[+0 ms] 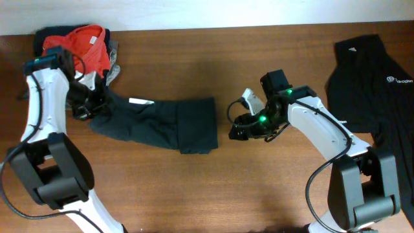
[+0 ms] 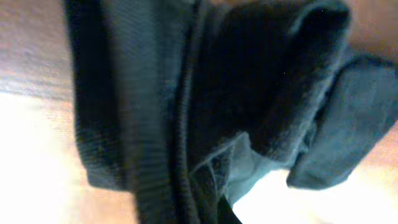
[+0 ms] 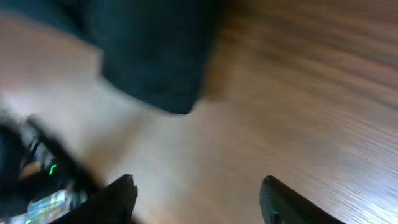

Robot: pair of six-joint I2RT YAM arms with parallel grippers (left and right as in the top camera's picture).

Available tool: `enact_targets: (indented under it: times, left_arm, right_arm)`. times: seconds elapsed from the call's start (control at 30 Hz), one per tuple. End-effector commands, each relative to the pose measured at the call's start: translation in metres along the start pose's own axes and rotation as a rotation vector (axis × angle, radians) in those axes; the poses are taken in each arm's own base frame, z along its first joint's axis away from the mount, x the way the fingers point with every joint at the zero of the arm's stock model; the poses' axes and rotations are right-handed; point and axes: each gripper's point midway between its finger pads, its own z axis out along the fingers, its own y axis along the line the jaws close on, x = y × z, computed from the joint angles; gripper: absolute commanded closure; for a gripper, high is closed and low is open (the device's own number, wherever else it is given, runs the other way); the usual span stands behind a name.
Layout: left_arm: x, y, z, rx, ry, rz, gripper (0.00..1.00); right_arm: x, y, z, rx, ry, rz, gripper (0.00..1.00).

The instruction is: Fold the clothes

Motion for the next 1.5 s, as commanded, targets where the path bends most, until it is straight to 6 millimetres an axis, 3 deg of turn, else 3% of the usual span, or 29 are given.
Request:
enact_targets:
  times: [0.0, 0.13, 0.27, 0.47, 0.7, 0.87, 1.07, 1.47]
  left_arm:
    - [0.009, -0.02, -0.016, -0.052, -0.018, 0.062, 1.0]
    - [0.024, -0.045, -0.007, -0.087, 0.034, 0.141, 0.99]
    - [0.034, -0.071, 0.002, -0.156, 0.05, 0.223, 0.99]
    - [0.053, -0.117, 0.016, -0.188, 0.065, 0.34, 0.99]
    - [0.07, -0.158, 0.028, -0.182, 0.055, 0.397, 1.0]
    - [0.077, -0.181, 0.034, -0.171, 0.028, 0.41, 1.0]
    - [0.07, -0.203, 0.039, -0.135, -0.042, 0.381, 1.0]
    - [0.068, -0.229, 0.041, -0.013, -0.061, 0.344, 0.99]
  right_arm:
    - [-0.007, -0.022, -0.001, 0.143, -0.036, 0.104, 0.28]
    - [-0.012, -0.025, 0.002, 0.153, -0.049, 0.1, 0.28]
    - [-0.019, -0.054, 0.008, 0.278, -0.072, 0.17, 0.25]
    - [-0.014, -0.064, 0.03, 0.273, -0.017, 0.195, 0.26]
    - [-0.011, -0.068, 0.035, 0.277, -0.002, 0.22, 0.26]
    - [-0.013, -0.068, 0.035, 0.275, -0.008, 0.217, 0.26]
    - [-0.012, -0.067, 0.036, 0.272, -0.003, 0.218, 0.26]
    - [-0.011, -0.067, 0.036, 0.273, 0.0, 0.22, 0.26]
